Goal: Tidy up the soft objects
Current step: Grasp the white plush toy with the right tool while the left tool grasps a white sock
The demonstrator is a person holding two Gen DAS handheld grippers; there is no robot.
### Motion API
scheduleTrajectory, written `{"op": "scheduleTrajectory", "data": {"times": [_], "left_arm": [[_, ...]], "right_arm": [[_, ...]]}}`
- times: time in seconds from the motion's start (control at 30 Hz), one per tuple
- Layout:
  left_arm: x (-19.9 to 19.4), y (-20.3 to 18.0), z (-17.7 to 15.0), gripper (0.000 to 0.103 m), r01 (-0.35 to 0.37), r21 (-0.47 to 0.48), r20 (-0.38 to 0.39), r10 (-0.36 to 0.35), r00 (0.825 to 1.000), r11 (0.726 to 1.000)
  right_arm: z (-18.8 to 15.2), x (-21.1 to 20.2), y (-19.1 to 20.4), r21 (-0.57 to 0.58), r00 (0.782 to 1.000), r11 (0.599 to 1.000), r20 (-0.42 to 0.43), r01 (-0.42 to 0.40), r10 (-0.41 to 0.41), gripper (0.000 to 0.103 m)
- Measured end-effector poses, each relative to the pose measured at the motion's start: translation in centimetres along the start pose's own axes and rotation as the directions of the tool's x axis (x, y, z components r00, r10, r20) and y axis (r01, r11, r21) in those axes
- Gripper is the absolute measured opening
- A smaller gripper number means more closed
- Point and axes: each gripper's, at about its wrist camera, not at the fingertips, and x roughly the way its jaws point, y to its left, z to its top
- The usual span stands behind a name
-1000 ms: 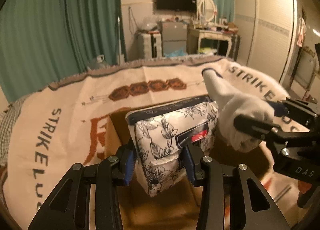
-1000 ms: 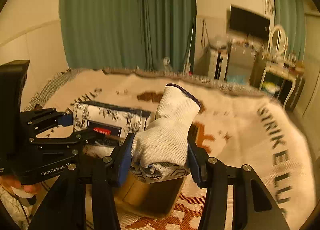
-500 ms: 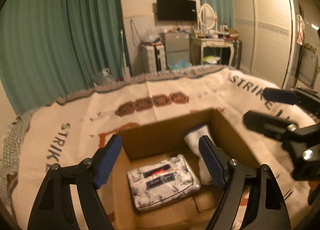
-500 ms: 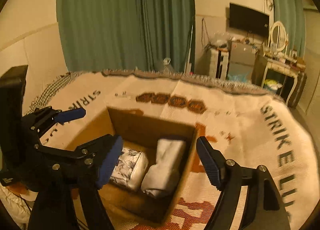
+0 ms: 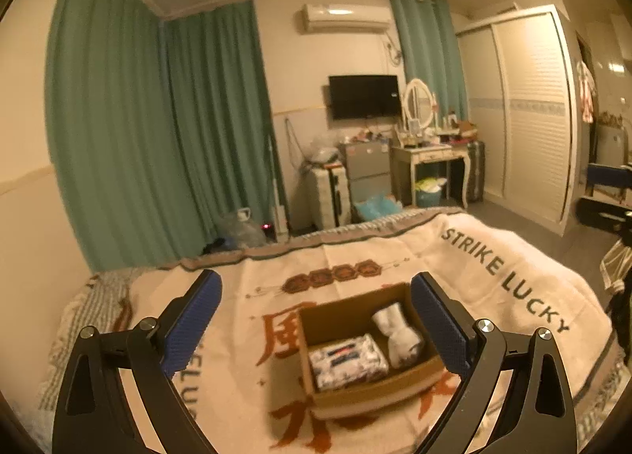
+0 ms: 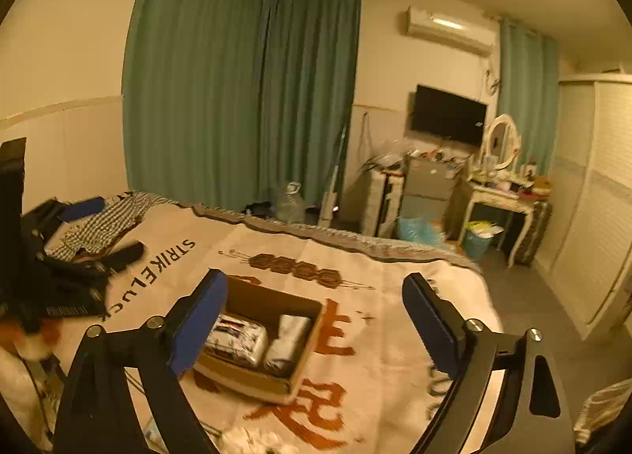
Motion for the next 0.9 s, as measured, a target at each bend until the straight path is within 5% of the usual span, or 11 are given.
{"op": "scheduleTrajectory", "data": {"times": [0.27, 0.4, 0.67, 0.9], "left_arm": [[-3.8, 0.9, -6.3, 0.098, -0.073, 0.033, -0.066, 0.075, 0.995, 0.997], [-4.2, -0.8, -10.4, 0.098, -0.102, 0.092, -0.089, 0.111, 0.990, 0.990], [-2.5, -2.0, -17.1, 0.098, -0.058, -0.101, -0.224, 0.034, 0.974, 0.993], [-0.6, -2.7, -21.3, 0.098, -0.077, -0.127, -0.312, 0.033, 0.949, 0.989]], "right_arm": [[-5.0, -6.9, 0.1, -0.076, 0.996, 0.994, -0.049, 0.076, -0.079, 0.094], [-9.5, -7.5, 1.3, -0.053, 0.995, 0.998, -0.098, 0.022, -0.027, 0.094], [-19.7, -1.8, 6.5, 0.046, 0.953, 0.992, -0.275, -0.120, 0.128, 0.094], [-26.1, 3.2, 11.4, 0.050, 0.898, 0.977, -0.388, -0.207, 0.210, 0.094]]}}
